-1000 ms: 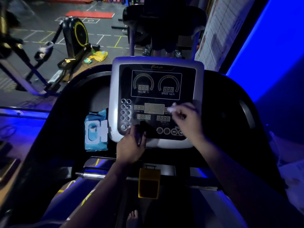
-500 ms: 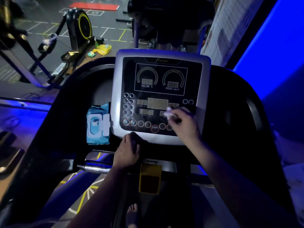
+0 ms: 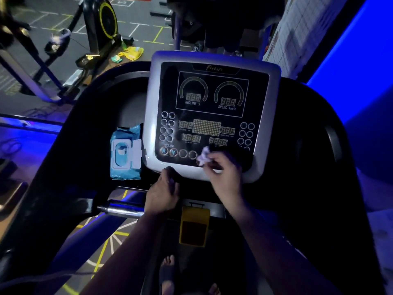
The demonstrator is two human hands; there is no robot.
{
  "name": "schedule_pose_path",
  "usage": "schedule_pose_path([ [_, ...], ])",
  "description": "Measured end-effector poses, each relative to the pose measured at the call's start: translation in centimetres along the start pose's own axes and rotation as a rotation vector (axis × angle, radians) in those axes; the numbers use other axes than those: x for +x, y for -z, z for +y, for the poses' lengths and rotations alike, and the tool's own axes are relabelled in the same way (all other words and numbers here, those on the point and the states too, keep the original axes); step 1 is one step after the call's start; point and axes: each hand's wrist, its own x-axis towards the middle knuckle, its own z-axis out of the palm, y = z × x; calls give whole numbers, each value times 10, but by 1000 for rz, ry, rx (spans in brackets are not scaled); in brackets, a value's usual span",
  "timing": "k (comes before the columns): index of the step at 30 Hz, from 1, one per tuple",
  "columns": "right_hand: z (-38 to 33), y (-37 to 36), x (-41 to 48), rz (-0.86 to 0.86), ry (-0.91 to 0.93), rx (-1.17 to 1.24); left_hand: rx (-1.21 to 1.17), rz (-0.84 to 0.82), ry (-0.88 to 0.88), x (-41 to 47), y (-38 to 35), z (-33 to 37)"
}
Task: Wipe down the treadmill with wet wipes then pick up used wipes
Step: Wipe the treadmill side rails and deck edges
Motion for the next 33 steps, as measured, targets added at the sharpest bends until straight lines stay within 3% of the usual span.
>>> schedule_pose_path([
  [3, 5, 30, 1, 183, -196, 83, 5, 1, -1, 1, -3, -4],
  [7, 15, 48, 15, 255, -113, -125, 10, -3, -13, 2, -5, -6],
  [14, 8, -18, 21, 68, 114, -242, 8, 14, -32, 2, -5, -7],
  [17, -9, -54, 14, -78, 174, -178, 36, 31, -52, 3, -6, -6],
  [21, -25, -65, -2, -170, 98, 19, 52, 35, -65, 1, -5, -5],
  [27, -12, 0, -13, 90, -228, 207, 81, 51, -49, -3, -6, -1],
  [30, 0, 29, 12, 270, -177, 73, 57, 79, -21, -4, -8, -5],
  [33, 9, 29, 31, 296, -97, -132, 44, 138, -80, -8, -10, -6],
])
